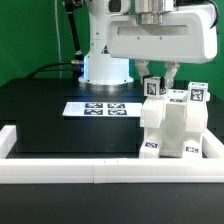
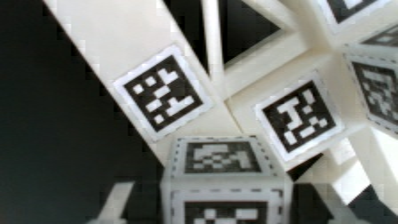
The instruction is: Assemble chair
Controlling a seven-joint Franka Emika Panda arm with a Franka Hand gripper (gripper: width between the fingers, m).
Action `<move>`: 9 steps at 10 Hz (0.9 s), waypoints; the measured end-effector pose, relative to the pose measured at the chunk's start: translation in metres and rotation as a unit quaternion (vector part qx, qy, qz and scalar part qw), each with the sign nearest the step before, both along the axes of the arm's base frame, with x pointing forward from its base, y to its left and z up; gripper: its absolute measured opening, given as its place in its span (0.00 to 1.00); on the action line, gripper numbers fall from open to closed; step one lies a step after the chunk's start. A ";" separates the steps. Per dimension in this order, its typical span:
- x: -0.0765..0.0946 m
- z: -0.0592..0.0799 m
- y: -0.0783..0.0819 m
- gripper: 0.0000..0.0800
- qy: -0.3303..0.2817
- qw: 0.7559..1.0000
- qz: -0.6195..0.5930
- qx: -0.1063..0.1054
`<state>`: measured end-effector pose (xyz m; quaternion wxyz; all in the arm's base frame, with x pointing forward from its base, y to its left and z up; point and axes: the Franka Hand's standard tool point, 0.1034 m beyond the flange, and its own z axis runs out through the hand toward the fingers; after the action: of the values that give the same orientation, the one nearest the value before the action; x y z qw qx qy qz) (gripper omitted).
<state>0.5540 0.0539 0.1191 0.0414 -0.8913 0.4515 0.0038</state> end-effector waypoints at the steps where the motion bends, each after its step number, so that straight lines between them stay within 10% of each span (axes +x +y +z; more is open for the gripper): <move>1: 0.000 0.000 0.000 0.36 0.002 1.000 -0.028 0.001; 9: 0.000 0.000 0.004 0.36 0.020 0.970 -0.242 0.012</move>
Offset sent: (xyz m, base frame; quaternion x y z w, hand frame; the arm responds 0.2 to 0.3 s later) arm 0.0000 0.0000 0.0000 0.0000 0.0000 0.1296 0.9916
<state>0.5536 0.0582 0.1188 0.0432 -0.7548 0.6543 0.0168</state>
